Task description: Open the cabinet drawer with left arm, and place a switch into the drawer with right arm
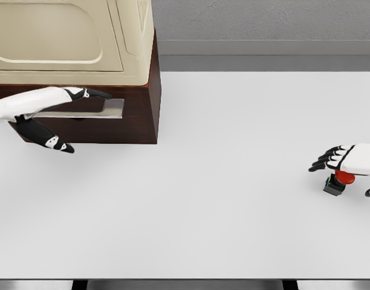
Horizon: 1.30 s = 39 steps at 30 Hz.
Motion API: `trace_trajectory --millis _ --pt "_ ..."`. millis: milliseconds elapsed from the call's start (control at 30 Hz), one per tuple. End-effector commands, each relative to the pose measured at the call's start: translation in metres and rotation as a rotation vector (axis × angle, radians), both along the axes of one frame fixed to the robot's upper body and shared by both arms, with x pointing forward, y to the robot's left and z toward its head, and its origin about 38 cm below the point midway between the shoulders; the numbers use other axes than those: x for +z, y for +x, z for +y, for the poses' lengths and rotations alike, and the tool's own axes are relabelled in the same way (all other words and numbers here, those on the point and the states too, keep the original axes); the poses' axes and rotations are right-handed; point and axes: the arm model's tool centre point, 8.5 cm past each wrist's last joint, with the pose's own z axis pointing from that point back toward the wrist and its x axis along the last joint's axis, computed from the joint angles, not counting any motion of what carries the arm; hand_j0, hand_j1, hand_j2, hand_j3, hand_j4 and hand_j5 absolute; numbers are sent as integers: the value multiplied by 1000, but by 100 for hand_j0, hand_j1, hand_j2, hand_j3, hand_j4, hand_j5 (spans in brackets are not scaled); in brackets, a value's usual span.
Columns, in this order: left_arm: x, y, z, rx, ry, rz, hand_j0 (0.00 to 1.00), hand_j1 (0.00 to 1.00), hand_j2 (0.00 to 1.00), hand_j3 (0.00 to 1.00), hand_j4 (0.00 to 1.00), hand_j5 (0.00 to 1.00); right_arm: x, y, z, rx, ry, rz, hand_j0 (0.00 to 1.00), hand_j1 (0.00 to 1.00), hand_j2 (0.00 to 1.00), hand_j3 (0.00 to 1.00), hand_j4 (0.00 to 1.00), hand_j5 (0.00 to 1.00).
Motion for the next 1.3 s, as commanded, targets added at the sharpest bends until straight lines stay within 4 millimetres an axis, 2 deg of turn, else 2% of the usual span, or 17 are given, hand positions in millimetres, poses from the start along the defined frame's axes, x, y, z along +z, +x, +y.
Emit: trace_trajectory --millis 0,167,300,500,633,767,833,1100,1267 --pt "-3 0 -5 -25 3 19 100 100 100 100 100 100 -4 1 4 1 21 3 100 100 100 100 100 100" --pt "3 1 -4 -15 1 -1 100 100 100 100 100 100 -11 4 10 5 35 2 100 100 100 100 100 100" --pt "-5 1 -2 3 2 21 100 100 100 100 100 100 -15 6 4 -13 21 6 100 100 100 100 100 100" --pt "-5 -1 3 16 0 33 100 100 100 100 100 100 -17 8 -7 -46 14 12 100 100 100 100 100 100" --pt "-4 -2 5 23 -18 41 100 100 100 100 100 100 -25 10 -4 -48 23 14 100 100 100 100 100 100" --pt "-7 -5 12 46 -45 50 100 100 100 100 100 100 -25 10 -4 -48 22 16 91 91 91 91 91 91" --pt "-8 -8 20 66 -45 51 100 100 100 100 100 100 -24 10 -4 -47 16 18 91 91 91 91 91 91" --pt "-4 -9 26 81 -35 44 100 100 100 100 100 100 -24 10 -6 -52 14 20 83 83 83 83 83 83" --pt "-15 -10 29 105 -29 78 100 100 100 100 100 100 -26 11 -12 -70 10 24 79 79 79 79 79 79"
